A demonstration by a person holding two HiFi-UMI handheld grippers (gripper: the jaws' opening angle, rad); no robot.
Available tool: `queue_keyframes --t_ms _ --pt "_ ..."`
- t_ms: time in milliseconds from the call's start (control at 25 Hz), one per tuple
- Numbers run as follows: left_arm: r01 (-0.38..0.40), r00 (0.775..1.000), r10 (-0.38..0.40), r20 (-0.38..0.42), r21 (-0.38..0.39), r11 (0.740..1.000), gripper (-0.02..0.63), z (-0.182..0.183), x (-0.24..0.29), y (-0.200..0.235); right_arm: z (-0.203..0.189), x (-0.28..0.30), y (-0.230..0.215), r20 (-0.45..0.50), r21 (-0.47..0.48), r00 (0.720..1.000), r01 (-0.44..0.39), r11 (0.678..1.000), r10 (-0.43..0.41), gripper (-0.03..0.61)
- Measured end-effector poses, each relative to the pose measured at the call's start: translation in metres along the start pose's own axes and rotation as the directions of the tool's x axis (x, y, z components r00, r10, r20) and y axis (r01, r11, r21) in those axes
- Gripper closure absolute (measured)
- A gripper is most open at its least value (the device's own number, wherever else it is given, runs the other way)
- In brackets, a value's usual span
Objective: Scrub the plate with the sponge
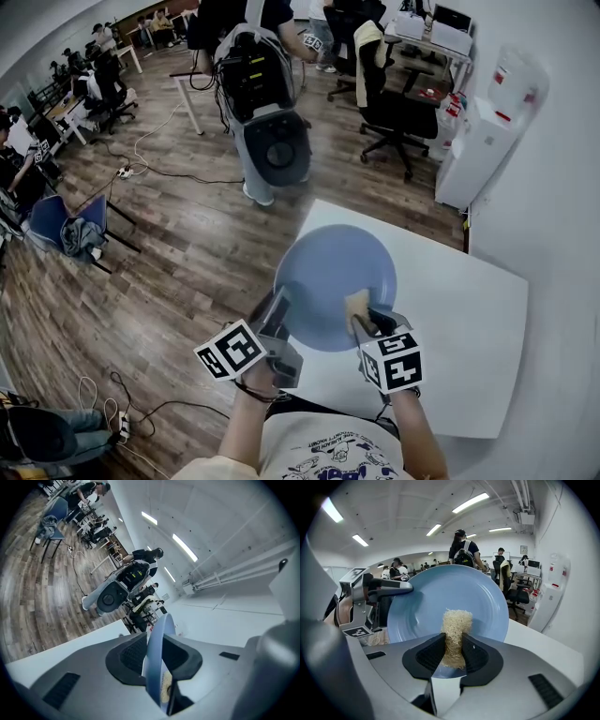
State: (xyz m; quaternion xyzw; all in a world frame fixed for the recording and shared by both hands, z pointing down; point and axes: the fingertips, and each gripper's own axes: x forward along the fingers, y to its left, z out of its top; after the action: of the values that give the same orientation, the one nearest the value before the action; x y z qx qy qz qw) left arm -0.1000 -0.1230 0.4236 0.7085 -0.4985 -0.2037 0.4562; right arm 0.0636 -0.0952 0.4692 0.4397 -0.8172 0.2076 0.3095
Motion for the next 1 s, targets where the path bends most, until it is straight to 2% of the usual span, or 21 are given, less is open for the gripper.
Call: queue_keyframes --t_ms 520,1000 --pt "0.004 1.0 -0.004 -0.014 -0.001 1.0 0.535 -0.009 -0.005 0.0 -0.009 -0.001 0.04 -0.005 -0.011 0.997 -0.073 0.997 0.073 0.472" --pt "0.013 1.0 -0.013 -0.022 -0.002 1.0 0.535 -0.016 -0.004 -0.003 -0.002 0.0 0.071 0.014 -0.031 0.99 -0.139 0.99 0.14 0.472"
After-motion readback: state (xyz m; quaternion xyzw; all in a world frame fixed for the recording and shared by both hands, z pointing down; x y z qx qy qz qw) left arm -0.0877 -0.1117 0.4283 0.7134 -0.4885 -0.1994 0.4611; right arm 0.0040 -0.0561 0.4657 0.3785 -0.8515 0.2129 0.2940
